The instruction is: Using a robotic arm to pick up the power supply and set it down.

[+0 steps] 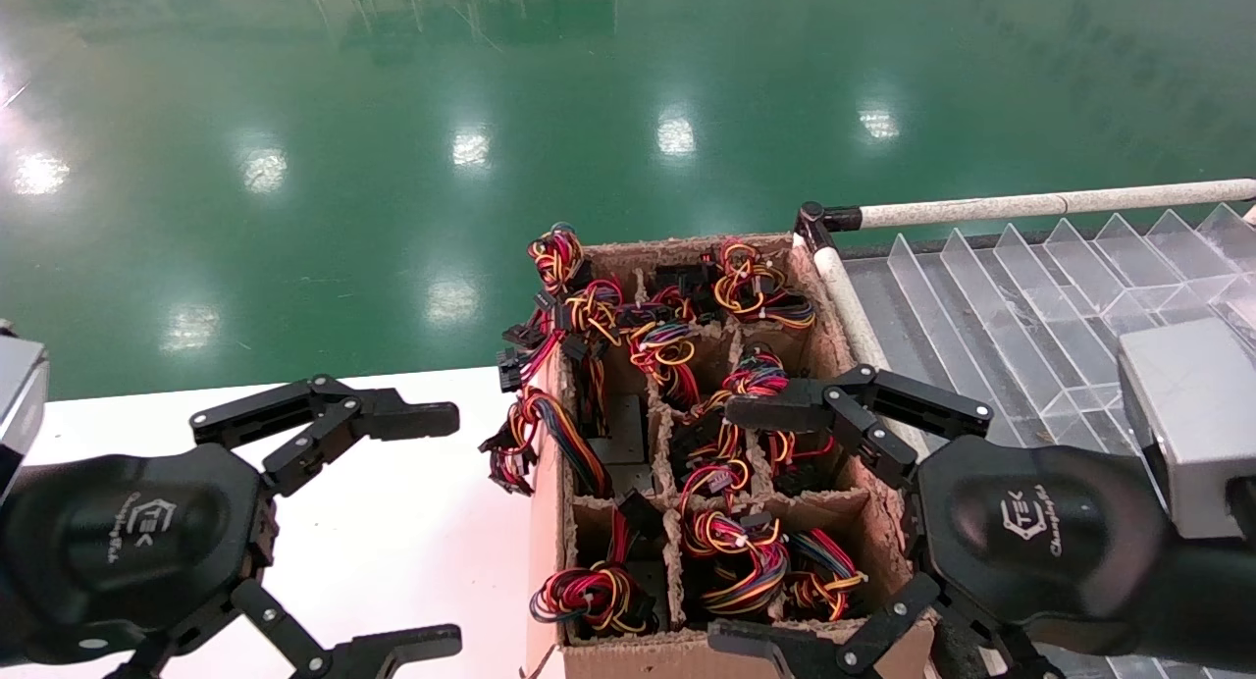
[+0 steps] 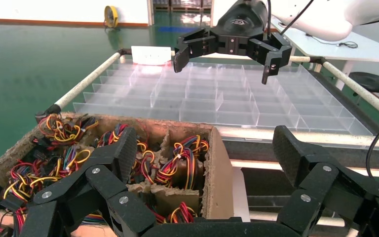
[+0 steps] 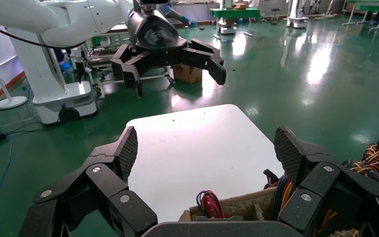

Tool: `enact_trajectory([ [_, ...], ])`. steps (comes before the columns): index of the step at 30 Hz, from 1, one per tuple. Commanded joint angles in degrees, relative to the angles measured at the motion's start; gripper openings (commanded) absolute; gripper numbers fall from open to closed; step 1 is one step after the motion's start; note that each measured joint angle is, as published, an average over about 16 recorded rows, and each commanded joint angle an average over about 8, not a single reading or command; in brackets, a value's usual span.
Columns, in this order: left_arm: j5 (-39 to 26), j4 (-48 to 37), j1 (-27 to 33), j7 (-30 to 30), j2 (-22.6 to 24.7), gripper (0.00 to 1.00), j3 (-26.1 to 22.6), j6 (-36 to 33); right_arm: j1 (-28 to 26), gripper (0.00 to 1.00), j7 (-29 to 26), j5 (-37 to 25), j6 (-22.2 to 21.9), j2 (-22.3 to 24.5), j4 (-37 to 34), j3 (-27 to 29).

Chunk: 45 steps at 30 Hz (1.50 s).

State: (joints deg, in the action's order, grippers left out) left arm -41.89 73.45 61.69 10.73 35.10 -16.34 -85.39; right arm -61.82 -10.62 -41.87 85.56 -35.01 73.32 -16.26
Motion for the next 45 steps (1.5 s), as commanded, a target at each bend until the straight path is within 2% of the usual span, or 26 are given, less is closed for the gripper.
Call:
enact_trajectory([
  [1,0.00,0.00,0.00,0.00,0.00,1.00,0.00,0.00,0.00,1.00,0.00,0.00,0.00,0.00,0.00,0.00],
  [26,0.00,0.00,0.00,0.00,0.00,1.00,0.00,0.00,0.00,1.00,0.00,0.00,0.00,0.00,0.00,0.00],
  [27,0.00,0.00,0.00,0.00,0.00,0.96,0.00,0.00,0.00,1.00,0.00,0.00,0.00,0.00,0.00,0.00],
  [34,0.00,0.00,0.00,0.00,0.00,0.09,0.00,0.00,0.00,1.00,0.00,0.00,0.00,0.00,0.00,0.00],
  [35,0.00,0.00,0.00,0.00,0.00,0.00,0.00,0.00,0.00,1.00,0.00,0.00,0.00,0.00,0.00,0.00],
  [45,0.00,0.00,0.00,0.00,0.00,0.00,0.00,0.00,0.00,1.00,0.00,0.00,0.00,0.00,0.00,0.00],
])
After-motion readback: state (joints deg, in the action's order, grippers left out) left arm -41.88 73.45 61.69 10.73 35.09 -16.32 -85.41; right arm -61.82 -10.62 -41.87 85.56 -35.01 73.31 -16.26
